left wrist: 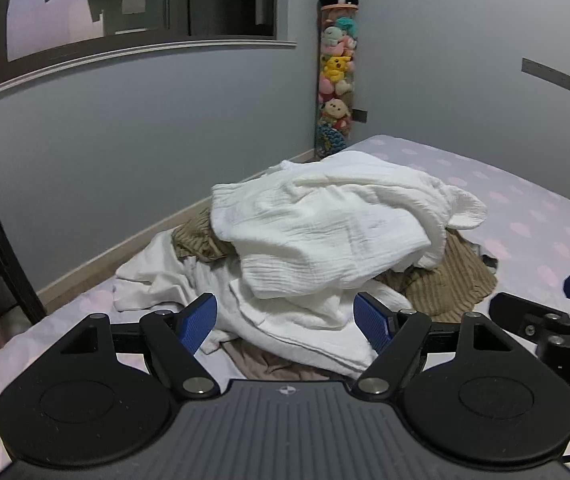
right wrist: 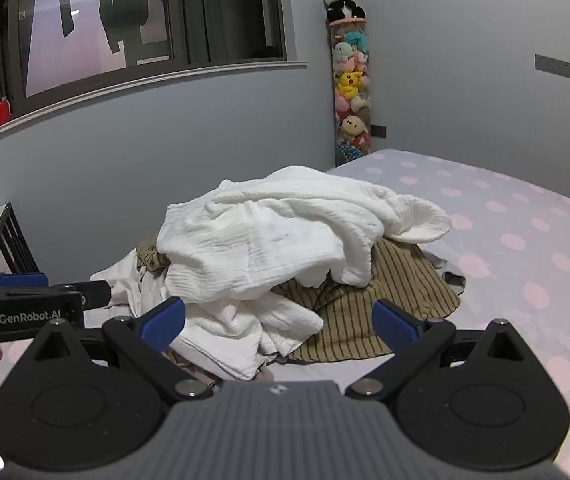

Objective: Fold clothes
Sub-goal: 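Move both grippers toward the heap of clothes on the bed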

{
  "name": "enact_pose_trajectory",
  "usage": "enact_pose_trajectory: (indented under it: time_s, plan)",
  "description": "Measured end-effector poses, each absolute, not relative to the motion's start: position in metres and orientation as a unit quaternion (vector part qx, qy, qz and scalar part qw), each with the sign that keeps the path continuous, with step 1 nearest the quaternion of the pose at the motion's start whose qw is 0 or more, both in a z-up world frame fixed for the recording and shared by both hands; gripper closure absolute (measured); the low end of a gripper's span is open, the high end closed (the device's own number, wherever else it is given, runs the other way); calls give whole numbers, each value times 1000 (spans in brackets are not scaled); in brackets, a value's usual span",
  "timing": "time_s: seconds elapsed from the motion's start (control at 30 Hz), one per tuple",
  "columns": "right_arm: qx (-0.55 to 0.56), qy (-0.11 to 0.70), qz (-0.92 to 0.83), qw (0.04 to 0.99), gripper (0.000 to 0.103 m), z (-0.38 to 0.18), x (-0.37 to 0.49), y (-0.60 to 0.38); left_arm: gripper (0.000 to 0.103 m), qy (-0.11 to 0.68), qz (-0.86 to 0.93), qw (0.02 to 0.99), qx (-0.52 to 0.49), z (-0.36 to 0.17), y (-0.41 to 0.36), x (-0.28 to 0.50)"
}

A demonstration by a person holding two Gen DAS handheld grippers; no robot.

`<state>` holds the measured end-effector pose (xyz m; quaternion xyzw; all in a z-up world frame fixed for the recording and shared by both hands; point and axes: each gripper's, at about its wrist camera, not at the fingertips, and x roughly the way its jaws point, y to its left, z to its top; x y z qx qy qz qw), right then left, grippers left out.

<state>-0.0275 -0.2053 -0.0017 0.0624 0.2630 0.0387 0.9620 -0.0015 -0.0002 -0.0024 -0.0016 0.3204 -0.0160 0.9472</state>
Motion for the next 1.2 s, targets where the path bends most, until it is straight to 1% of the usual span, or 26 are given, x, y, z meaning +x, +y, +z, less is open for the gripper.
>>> enact_pose_trajectory:
  time_s: [0.1,0.17,0.2,0.27,0.3,0.47,0.67,1.2]
  plan:
    - [98,266,36,958,3,-4,-29,-211,28,347,-32,936,-48,-7,4,-1]
    - [116,273,43,954,3,-5,-24,-224,28,356,-34,932,-50,-5,4,5]
    - [124,276,46,952,3,-6,-21,-231,28,347,-32,936,-39,-4,3,4]
    - [100,262,32,959,3,-2,-24,-226,28,323,-26,946,-4,2,-11,-6]
    - [86,248,22,965,3,-1,-32,-217,28,318,-26,948,0,2,-14,-10]
    - [74,245,21,966,3,-9,-38,-215,28,300,-17,954,17,0,-25,-21]
    - [94,249,36,963,3,-11,-40,-224,28,317,-17,948,16,-7,-29,-14]
    - [69,267,50,960,3,-18,-34,-221,28,346,-17,938,-1,-20,-35,-3]
